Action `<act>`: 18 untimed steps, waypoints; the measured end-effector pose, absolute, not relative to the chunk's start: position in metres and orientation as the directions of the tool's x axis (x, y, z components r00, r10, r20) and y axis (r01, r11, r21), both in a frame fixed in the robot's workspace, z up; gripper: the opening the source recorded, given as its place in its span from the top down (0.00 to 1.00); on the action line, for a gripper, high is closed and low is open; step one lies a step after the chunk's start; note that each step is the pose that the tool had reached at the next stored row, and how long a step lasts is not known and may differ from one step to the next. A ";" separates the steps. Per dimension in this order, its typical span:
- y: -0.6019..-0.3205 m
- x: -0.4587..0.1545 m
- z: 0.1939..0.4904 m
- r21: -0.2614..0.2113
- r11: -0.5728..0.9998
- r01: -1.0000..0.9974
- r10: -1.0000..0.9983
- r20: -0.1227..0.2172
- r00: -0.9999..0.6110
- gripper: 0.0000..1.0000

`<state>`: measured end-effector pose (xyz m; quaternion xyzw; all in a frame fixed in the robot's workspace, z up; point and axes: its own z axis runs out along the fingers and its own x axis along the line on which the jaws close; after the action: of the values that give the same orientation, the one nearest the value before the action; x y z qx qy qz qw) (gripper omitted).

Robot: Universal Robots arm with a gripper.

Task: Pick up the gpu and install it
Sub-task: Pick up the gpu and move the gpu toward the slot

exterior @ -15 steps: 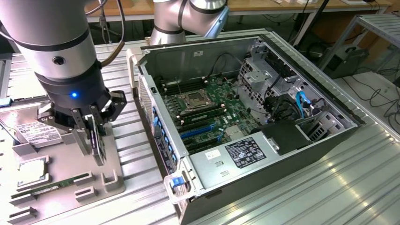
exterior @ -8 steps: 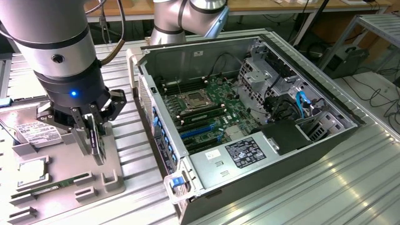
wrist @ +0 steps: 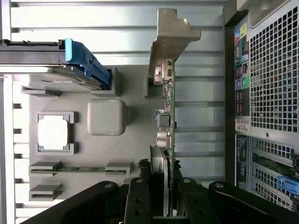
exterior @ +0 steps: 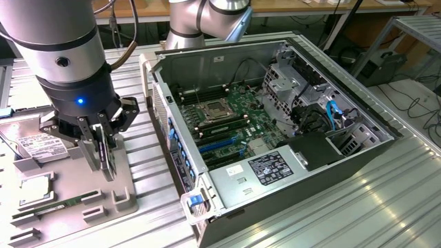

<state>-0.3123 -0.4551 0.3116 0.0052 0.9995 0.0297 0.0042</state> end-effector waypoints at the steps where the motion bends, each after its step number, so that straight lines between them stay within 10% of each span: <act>1: -0.455 -0.312 0.312 0.059 0.998 0.010 0.011 -0.008 -1.000 0.73; 18: -0.455 -0.312 0.337 0.057 0.998 0.010 0.011 -0.006 -1.000 0.73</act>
<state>-0.3123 -0.4551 0.3375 0.0052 0.9996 0.0285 0.0033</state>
